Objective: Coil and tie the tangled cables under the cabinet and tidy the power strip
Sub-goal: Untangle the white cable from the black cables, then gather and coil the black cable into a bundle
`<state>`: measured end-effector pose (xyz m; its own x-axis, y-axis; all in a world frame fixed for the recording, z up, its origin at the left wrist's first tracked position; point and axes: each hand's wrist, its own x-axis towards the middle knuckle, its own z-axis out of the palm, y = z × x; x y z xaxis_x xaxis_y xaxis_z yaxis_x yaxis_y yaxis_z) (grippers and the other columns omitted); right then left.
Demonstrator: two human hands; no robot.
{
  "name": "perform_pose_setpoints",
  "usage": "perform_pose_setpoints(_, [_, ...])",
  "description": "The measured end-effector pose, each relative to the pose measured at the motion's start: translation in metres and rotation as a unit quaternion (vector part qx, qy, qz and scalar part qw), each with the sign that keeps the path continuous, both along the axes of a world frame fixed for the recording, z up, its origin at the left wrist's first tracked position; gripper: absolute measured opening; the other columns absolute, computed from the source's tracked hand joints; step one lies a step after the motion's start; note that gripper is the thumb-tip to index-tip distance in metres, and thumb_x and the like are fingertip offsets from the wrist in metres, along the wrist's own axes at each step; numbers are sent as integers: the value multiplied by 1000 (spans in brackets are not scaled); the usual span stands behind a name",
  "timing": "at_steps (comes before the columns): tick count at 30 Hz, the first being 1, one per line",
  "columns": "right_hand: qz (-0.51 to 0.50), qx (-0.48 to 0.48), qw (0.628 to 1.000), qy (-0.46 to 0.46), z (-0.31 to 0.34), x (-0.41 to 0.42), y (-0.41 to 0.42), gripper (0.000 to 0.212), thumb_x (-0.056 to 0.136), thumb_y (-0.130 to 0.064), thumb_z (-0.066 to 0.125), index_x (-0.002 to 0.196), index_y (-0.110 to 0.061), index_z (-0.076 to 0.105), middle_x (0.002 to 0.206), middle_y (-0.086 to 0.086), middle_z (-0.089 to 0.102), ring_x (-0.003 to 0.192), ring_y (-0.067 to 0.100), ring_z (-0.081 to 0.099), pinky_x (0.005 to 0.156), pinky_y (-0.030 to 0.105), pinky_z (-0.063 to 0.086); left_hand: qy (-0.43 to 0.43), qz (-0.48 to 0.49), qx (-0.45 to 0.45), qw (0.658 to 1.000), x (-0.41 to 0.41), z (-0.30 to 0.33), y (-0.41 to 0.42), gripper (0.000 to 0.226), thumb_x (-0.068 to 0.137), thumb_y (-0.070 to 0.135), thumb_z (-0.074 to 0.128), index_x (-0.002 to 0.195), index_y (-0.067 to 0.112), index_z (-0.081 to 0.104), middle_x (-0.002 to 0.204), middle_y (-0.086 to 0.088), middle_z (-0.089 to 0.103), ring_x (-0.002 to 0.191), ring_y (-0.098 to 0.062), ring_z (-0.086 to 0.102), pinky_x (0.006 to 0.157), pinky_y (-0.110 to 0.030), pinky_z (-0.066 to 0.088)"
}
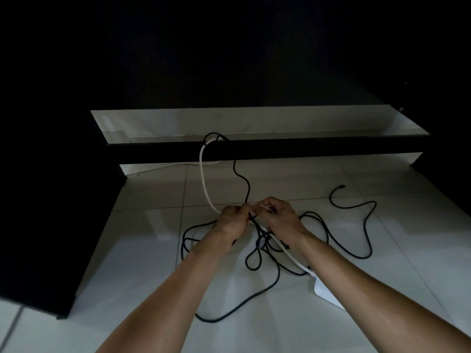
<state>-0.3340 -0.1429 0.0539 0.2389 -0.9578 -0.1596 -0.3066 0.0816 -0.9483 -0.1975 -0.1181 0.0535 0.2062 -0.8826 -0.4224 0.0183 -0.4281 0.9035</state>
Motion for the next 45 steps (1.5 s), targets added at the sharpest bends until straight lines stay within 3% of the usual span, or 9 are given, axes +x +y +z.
perform_pose_setpoints(5, [28, 5, 1000, 6, 0, -2, 3, 38, 79, -52, 69, 110, -29, 69, 112, -8, 70, 103, 11, 65, 91, 30, 55, -46, 9, -14, 999, 5, -12, -2, 24, 97, 30, 54, 91, 11, 66, 75, -2, 61, 72, -16, 56, 67, -22, 45])
perform_pose_setpoints(8, [26, -3, 1000, -7, -2, -7, 3, 39, 91, -28, 64, 130, -29, 61, 123, -7, 63, 115, 8, 60, 98, 25, 50, 18, 41, -47, 998, 2, -11, -2, 13, 95, 15, 60, 98, 8, 70, 76, -3, 66, 67, -12, 59, 56, -14, 48])
perform_pose_setpoints(12, [-43, -24, 997, -57, 3, -20, -3, 32, 97, -3, 54, 122, -19, 67, 112, 2, 71, 99, 10, 68, 87, 19, 53, -2, 20, -58, 998, -9, -10, -7, 48, 92, 23, 61, 137, 10, 49, 119, -7, 64, 109, -21, 62, 99, -31, 49])
perform_pose_setpoints(14, [-62, -16, 996, -55, 3, -30, -7, 30, 96, 1, 49, 108, -16, 71, 100, 9, 74, 89, 18, 71, 81, 29, 56, -48, 0, -89, 995, -15, -6, -6, 42, 94, 19, 58, 134, 12, 51, 116, -5, 62, 110, -22, 60, 97, -26, 49])
perform_pose_setpoints(17, [-101, -7, 995, 10, -11, -63, -11, 34, 91, 5, 52, 87, -21, 74, 86, 3, 75, 87, 25, 71, 80, 29, 57, -109, -86, -128, 982, -34, -6, -7, 24, 93, 10, 56, 114, 14, 66, 102, -2, 65, 97, -14, 60, 77, -8, 45])
perform_pose_setpoints(19, [-120, 3, 989, 90, -26, -92, -13, 29, 90, 0, 56, 84, -22, 73, 88, -2, 74, 88, 20, 69, 77, 18, 53, -134, -169, -139, 967, -51, -10, -7, 18, 91, 11, 59, 103, 20, 68, 100, -3, 68, 96, -15, 61, 83, -16, 49])
perform_pose_setpoints(26, [-19, -17, 845, 534, -52, -189, 4, 40, 94, -32, 50, 134, -33, 53, 134, 1, 56, 123, 23, 52, 103, 38, 39, -221, -294, -147, 918, -107, -22, -7, 22, 91, 19, 56, 107, 18, 70, 104, 4, 71, 94, -8, 63, 74, -10, 46])
perform_pose_setpoints(35, [27, -155, 774, 614, -61, -210, 10, 27, 96, -22, 40, 109, -25, 63, 99, -1, 66, 91, 20, 65, 87, 36, 42, -220, -321, -163, 907, -144, -36, -9, 22, 90, 11, 55, 105, 17, 70, 105, -1, 72, 96, -13, 65, 85, -23, 51])
perform_pose_setpoints(45, [92, -111, 734, 663, -54, -214, 12, 32, 96, -17, 45, 127, -24, 51, 121, 0, 62, 112, 19, 59, 112, 41, 25, -226, -324, -158, 905, -131, -26, -2, 24, 89, 12, 54, 106, 17, 70, 91, 11, 65, 86, -4, 60, 78, -13, 48])
